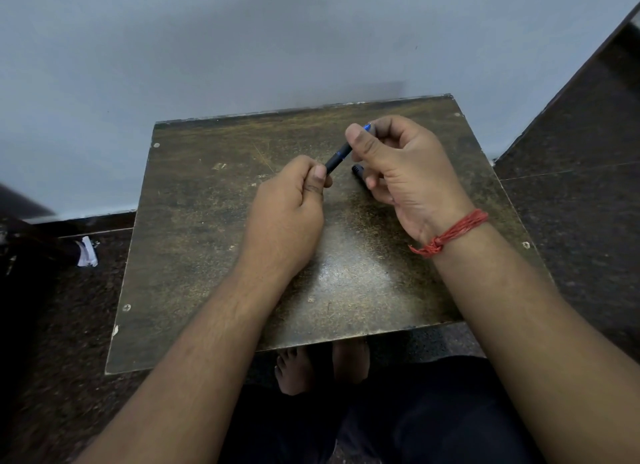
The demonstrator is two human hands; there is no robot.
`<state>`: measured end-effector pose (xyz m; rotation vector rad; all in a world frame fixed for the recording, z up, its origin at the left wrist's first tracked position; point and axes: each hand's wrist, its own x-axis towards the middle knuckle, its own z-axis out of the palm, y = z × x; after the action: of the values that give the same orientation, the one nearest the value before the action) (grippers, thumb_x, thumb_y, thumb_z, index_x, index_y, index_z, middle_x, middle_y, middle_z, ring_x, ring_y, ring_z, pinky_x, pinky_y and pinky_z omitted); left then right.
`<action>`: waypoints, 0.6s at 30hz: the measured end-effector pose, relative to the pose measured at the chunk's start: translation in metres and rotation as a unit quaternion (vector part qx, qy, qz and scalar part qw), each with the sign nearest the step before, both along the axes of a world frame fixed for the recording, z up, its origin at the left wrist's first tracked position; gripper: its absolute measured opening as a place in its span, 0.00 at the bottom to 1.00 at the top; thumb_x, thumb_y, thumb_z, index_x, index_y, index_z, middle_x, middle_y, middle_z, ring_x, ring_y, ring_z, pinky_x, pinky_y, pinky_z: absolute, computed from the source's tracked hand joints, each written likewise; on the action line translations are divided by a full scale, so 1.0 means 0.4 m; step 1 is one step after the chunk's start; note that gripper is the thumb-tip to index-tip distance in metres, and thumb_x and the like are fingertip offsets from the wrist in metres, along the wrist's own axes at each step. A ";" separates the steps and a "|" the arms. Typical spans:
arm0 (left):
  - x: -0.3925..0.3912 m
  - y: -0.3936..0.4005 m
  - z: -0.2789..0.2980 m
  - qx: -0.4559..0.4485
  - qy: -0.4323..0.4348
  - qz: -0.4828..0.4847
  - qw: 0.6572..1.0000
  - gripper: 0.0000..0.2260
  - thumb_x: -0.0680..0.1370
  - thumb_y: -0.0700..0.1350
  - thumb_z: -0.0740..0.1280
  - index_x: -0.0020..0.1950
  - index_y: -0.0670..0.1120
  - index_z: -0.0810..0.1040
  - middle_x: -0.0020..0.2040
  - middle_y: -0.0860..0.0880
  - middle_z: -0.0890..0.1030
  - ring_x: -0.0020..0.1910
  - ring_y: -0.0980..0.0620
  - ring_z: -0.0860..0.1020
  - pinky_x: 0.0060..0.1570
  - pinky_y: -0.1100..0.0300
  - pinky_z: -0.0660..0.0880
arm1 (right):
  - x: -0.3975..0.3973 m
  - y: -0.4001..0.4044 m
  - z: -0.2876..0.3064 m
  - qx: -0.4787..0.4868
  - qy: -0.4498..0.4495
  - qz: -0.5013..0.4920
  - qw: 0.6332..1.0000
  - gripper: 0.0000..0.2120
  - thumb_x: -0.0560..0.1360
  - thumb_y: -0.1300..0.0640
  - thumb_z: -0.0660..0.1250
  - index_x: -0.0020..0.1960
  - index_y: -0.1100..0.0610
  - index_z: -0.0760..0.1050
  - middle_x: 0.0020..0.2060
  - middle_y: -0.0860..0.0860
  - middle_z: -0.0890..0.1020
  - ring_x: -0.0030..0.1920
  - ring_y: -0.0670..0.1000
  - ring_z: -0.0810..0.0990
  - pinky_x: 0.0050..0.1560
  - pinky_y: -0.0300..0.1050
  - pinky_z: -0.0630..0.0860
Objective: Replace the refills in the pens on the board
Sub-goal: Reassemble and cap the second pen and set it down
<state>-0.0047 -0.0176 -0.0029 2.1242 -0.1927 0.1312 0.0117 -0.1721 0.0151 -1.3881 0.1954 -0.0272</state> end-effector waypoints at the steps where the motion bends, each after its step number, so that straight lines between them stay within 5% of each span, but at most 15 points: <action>1: 0.000 0.000 0.000 0.000 0.001 0.001 1.000 0.11 0.83 0.49 0.58 0.45 0.50 0.76 0.32 0.51 0.76 0.29 0.54 0.71 0.31 0.52 0.69 | 0.000 -0.001 0.000 0.003 -0.002 -0.003 1.000 0.07 0.75 0.55 0.73 0.43 0.54 0.75 0.34 0.49 0.80 0.23 0.45 0.69 0.21 0.33 0.58; 7: -0.001 0.005 0.003 -0.004 0.003 0.002 1.000 0.11 0.83 0.49 0.57 0.45 0.50 0.76 0.32 0.49 0.77 0.28 0.56 0.70 0.31 0.53 0.68 | -0.005 -0.009 0.004 0.046 -0.006 0.049 0.998 0.07 0.78 0.64 0.68 0.54 0.58 0.80 0.50 0.55 0.86 0.24 0.45 0.68 0.20 0.32 0.61; 14: -0.002 -0.001 0.005 0.004 0.003 -0.006 1.000 0.10 0.83 0.48 0.59 0.46 0.49 0.77 0.33 0.50 0.77 0.29 0.56 0.71 0.31 0.55 0.68 | 0.000 -0.003 -0.001 0.014 0.003 0.016 1.000 0.07 0.76 0.58 0.72 0.42 0.53 0.75 0.36 0.53 0.82 0.22 0.45 0.67 0.20 0.32 0.57; 18: -0.003 0.002 0.007 0.000 0.007 -0.004 1.000 0.11 0.83 0.49 0.58 0.46 0.50 0.77 0.33 0.48 0.77 0.28 0.57 0.70 0.29 0.56 0.67 | 0.001 -0.004 -0.003 0.017 -0.010 0.002 1.000 0.06 0.76 0.55 0.72 0.46 0.54 0.76 0.40 0.54 0.83 0.22 0.44 0.68 0.20 0.32 0.58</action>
<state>-0.0057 -0.0166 0.0000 2.1227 -0.1928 0.1116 0.0120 -0.1737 0.0138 -1.3529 0.1768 -0.0341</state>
